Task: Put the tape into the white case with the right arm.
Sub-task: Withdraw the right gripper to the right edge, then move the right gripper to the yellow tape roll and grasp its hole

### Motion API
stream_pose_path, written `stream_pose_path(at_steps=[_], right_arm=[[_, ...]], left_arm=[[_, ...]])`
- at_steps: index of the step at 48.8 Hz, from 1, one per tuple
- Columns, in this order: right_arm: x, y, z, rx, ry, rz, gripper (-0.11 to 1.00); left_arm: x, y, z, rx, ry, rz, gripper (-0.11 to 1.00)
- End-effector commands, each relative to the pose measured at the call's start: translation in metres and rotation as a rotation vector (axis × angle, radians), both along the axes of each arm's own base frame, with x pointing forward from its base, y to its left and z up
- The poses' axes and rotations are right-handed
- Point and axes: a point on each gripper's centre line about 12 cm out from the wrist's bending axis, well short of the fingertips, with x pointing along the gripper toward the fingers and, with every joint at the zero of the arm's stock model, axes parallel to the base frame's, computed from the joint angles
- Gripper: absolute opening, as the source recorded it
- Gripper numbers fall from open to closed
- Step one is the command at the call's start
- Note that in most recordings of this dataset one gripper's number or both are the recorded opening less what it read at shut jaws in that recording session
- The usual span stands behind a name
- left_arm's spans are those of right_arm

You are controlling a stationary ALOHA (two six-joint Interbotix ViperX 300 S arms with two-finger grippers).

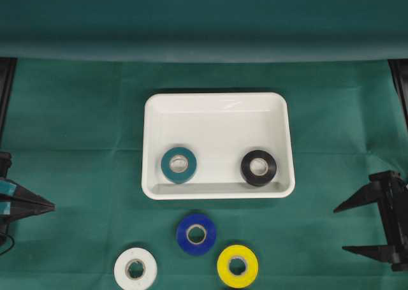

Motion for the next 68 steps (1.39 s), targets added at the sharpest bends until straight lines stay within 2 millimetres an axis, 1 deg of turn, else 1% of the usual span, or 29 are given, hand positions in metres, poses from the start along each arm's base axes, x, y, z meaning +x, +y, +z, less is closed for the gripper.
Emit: stream_pose_path(at_steps=[1, 15, 20, 25, 34, 48, 55, 68], right_arm=[[0.002, 0.003, 0.003, -0.002, -0.008, 0.017, 0.52], [0.005, 0.003, 0.001, -0.006, 0.009, 0.017, 0.52], [0.010, 0.004, 0.003, -0.010, 0.019, 0.018, 0.52], [0.022, 0.007, 0.008, -0.013, 0.035, 0.017, 0.52], [0.047, 0.012, 0.014, -0.022, 0.078, 0.013, 0.52], [0.094, 0.019, 0.020, -0.049, 0.158, -0.005, 0.53], [0.124, 0.024, 0.021, -0.056, 0.180, -0.011, 0.53], [0.176, 0.033, 0.014, -0.062, 0.206, -0.015, 0.53]], left_arm=[[0.001, 0.000, 0.005, 0.000, -0.012, 0.002, 0.00], [0.001, 0.000, 0.004, -0.001, -0.012, 0.002, 0.00], [0.001, 0.000, 0.005, -0.001, -0.014, 0.002, 0.00], [0.002, 0.000, 0.005, -0.001, -0.015, 0.002, 0.00], [0.002, 0.000, 0.005, 0.000, -0.014, 0.002, 0.00], [0.001, 0.000, 0.004, 0.000, -0.012, 0.002, 0.00], [0.002, 0.000, 0.005, 0.000, -0.014, 0.002, 0.00], [0.001, 0.000, 0.005, -0.001, -0.014, 0.002, 0.00]])
